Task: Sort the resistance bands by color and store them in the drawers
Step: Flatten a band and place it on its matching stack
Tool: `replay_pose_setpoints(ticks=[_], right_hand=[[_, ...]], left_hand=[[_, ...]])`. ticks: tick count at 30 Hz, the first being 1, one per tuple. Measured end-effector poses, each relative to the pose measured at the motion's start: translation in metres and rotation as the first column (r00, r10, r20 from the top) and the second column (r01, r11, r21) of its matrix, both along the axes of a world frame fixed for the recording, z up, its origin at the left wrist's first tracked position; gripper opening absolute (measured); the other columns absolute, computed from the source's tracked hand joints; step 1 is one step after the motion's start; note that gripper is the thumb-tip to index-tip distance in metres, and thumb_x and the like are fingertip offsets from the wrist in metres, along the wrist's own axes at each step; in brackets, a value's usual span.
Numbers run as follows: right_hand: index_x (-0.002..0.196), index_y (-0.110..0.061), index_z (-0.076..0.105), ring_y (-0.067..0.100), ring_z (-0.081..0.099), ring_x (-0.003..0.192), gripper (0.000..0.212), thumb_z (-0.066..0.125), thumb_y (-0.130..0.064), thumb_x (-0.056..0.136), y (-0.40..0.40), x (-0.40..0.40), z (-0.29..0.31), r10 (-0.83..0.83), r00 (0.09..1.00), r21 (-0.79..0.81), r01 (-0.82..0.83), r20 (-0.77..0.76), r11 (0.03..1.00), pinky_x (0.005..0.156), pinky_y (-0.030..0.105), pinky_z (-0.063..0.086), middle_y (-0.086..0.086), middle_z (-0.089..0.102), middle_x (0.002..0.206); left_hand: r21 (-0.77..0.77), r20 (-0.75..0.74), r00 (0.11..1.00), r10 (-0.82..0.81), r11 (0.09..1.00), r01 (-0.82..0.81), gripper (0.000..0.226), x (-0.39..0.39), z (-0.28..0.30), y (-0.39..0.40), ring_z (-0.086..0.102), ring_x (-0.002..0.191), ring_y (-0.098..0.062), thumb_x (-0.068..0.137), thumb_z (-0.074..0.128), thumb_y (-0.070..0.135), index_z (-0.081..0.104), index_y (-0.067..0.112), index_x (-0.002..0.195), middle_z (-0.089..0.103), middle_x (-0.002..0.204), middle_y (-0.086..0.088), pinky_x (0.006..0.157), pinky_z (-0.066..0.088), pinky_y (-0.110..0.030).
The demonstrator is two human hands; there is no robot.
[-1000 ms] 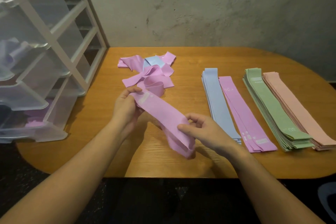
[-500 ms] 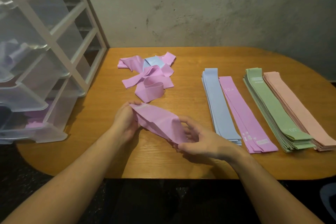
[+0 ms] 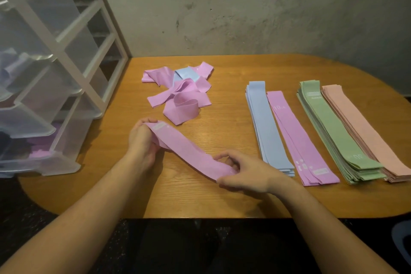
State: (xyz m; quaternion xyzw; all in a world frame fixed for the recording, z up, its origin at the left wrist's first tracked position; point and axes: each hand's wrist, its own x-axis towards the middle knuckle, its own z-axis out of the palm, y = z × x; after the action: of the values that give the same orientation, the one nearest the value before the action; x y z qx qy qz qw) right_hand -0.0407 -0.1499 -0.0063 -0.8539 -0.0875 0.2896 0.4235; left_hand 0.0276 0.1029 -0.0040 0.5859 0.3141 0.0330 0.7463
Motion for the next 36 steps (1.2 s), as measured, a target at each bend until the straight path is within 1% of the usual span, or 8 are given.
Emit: replay_pose_setpoints(ticks=[4, 9, 14, 17, 22, 25, 29, 36], right_hand=[[0.124, -0.043, 0.053, 0.02, 0.067, 0.089, 0.048, 0.078, -0.027, 0.086, 0.001, -0.001, -0.001, -0.103, 0.994, 0.181, 0.098, 0.021, 0.979, 0.073, 0.028, 0.057, 0.003, 0.065, 0.102], [0.121, -0.046, 0.053, 0.02, 0.061, 0.085, 0.05, 0.074, -0.014, 0.088, -0.003, 0.001, -0.002, -0.124, 0.99, 0.276, 0.102, 0.064, 0.956, 0.081, 0.029, 0.052, 0.016, 0.062, 0.106], [0.123, -0.038, 0.059, 0.02, 0.061, 0.092, 0.049, 0.066, -0.003, 0.09, -0.005, -0.003, -0.002, -0.002, 1.0, 0.313, 0.006, -0.012, 0.95, 0.085, 0.034, 0.054, 0.013, 0.062, 0.112], [0.129, -0.031, 0.055, 0.009, 0.059, 0.088, 0.052, 0.066, 0.002, 0.09, -0.005, -0.004, -0.003, 0.003, 1.0, 0.343, 0.006, -0.025, 0.939, 0.079, 0.023, 0.05, 0.02, 0.06, 0.114], [0.138, -0.039, 0.045, 0.021, 0.065, 0.103, 0.073, 0.073, 0.003, 0.086, -0.008, -0.001, -0.01, -0.102, 0.995, 0.439, 0.087, 0.013, 0.894, 0.099, 0.033, 0.05, 0.019, 0.059, 0.11], [0.141, -0.047, 0.039, 0.017, 0.064, 0.102, 0.086, 0.08, -0.002, 0.081, -0.011, 0.002, -0.012, -0.057, 0.997, 0.408, 0.029, 0.055, 0.913, 0.096, 0.032, 0.053, 0.012, 0.056, 0.115], [0.142, -0.05, 0.035, 0.005, 0.061, 0.094, 0.084, 0.078, -0.009, 0.084, -0.007, 0.0, -0.013, 0.059, 0.991, 0.176, -0.08, 0.121, 0.981, 0.085, 0.024, 0.055, -0.011, 0.05, 0.118], [0.136, -0.059, 0.022, 0.007, 0.06, 0.086, 0.087, 0.073, -0.008, 0.086, -0.002, -0.001, -0.026, -0.153, 0.953, 0.102, 0.13, 0.262, 0.986, 0.078, 0.022, 0.055, -0.01, 0.04, 0.12]], left_hand=[[-0.011, 0.014, 1.0, -0.024, 1.0, 0.025, 0.032, 0.0, -0.002, 0.0, 0.061, 0.066, -0.025, 0.088, 0.036, -0.006, 0.057, 0.017, 0.084, 0.065, 0.079, -0.01, 0.052, 0.053, -0.032], [-0.067, 0.028, 1.0, -0.013, 0.998, 0.015, 0.032, 0.004, -0.007, 0.007, 0.061, 0.074, -0.024, 0.091, 0.035, -0.006, 0.056, 0.017, 0.084, 0.064, 0.086, -0.011, 0.072, 0.054, -0.041], [-0.105, 0.012, 0.997, 0.079, 0.991, -0.078, 0.033, 0.007, -0.012, 0.013, 0.06, 0.072, -0.026, 0.085, 0.034, -0.007, 0.055, 0.017, 0.076, 0.061, 0.087, -0.013, 0.064, 0.052, -0.038], [-0.139, 0.003, 0.996, 0.085, 0.987, -0.084, 0.032, 0.007, -0.014, 0.013, 0.06, 0.069, -0.026, 0.085, 0.035, -0.007, 0.054, 0.016, 0.076, 0.061, 0.083, -0.011, 0.061, 0.052, -0.038], [-0.154, 0.002, 0.995, 0.096, 0.984, -0.095, 0.031, 0.008, -0.019, 0.017, 0.062, 0.072, -0.028, 0.085, 0.035, -0.008, 0.055, 0.015, 0.077, 0.062, 0.085, -0.014, 0.069, 0.055, -0.044], [-0.139, 0.009, 0.994, 0.111, 0.984, -0.109, 0.032, 0.009, -0.02, 0.018, 0.062, 0.074, -0.026, 0.086, 0.034, -0.009, 0.055, 0.014, 0.079, 0.063, 0.087, -0.014, 0.075, 0.055, -0.042], [-0.092, 0.02, 0.995, 0.093, 0.992, -0.091, 0.034, 0.009, -0.023, 0.018, 0.061, 0.074, -0.025, 0.083, 0.031, -0.011, 0.054, 0.014, 0.08, 0.062, 0.086, -0.013, 0.075, 0.054, -0.041], [-0.03, 0.026, 0.998, 0.063, 0.998, -0.062, 0.036, 0.008, -0.026, 0.017, 0.063, 0.074, -0.024, 0.084, 0.03, -0.009, 0.055, 0.015, 0.081, 0.064, 0.085, -0.012, 0.07, 0.054, -0.038]])
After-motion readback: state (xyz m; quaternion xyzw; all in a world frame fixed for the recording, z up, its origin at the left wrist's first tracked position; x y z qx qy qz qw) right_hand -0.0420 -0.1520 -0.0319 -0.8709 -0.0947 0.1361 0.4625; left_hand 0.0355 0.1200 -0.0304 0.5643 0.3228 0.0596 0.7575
